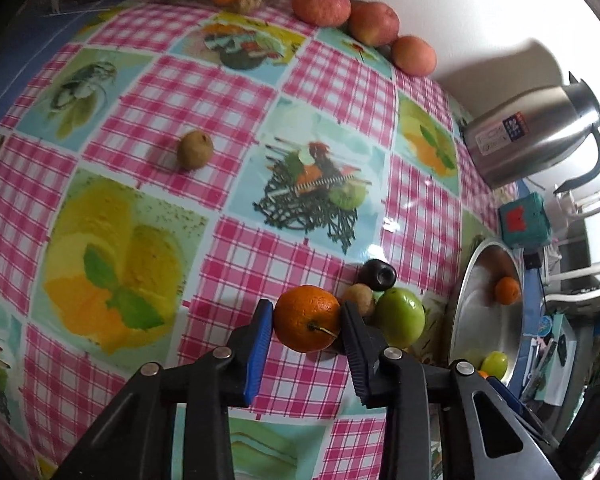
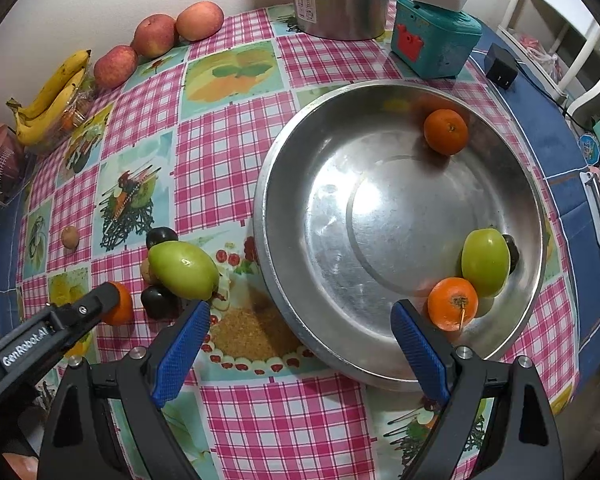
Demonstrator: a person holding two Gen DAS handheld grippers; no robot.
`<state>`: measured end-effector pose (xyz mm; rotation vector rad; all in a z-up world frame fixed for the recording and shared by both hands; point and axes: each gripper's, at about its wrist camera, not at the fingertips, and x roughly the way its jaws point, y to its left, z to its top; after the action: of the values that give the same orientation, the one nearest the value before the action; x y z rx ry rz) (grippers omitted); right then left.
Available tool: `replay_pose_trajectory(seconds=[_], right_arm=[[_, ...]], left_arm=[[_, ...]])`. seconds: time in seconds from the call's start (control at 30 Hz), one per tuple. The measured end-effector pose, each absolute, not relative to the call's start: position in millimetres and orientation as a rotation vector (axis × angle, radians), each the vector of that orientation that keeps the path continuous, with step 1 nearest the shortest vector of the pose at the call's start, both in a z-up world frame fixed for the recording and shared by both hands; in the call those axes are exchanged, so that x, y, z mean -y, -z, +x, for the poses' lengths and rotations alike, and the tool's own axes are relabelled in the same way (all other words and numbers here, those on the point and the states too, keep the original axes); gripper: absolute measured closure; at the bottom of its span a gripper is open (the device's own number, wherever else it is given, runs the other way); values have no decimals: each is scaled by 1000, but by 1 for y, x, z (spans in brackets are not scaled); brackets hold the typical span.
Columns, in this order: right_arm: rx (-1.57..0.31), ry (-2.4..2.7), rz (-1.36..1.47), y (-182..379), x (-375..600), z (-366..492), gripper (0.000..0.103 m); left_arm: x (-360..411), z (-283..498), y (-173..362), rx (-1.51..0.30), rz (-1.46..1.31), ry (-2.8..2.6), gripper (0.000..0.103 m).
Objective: Organize fruits
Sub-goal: 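Grasp a tangerine with the left tool while the right tool approaches the green pear, then grasp the elongated green pear with the right tool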
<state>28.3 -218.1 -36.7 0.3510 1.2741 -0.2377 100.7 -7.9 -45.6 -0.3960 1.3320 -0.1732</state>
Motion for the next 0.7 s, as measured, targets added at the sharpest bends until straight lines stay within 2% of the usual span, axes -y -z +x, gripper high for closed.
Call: replay_pose_trajectory(seconds=[0.33,0.4,0.47,0.7], right_arm=[[-1164,138,254,19,193,33,13],[-1158,100,260,19,190,36,20],[-1161,60,282,21,187,40,31],[-1173,-22,383,33,179,57,46]], left_arm=[[-14,99,34,-1284,-453,138,66],[-16,99,33,-1281,-464,138,66],[-18,98,32,-1280,-473,139,66],[-23,99,31,-1273,-500,136,66]])
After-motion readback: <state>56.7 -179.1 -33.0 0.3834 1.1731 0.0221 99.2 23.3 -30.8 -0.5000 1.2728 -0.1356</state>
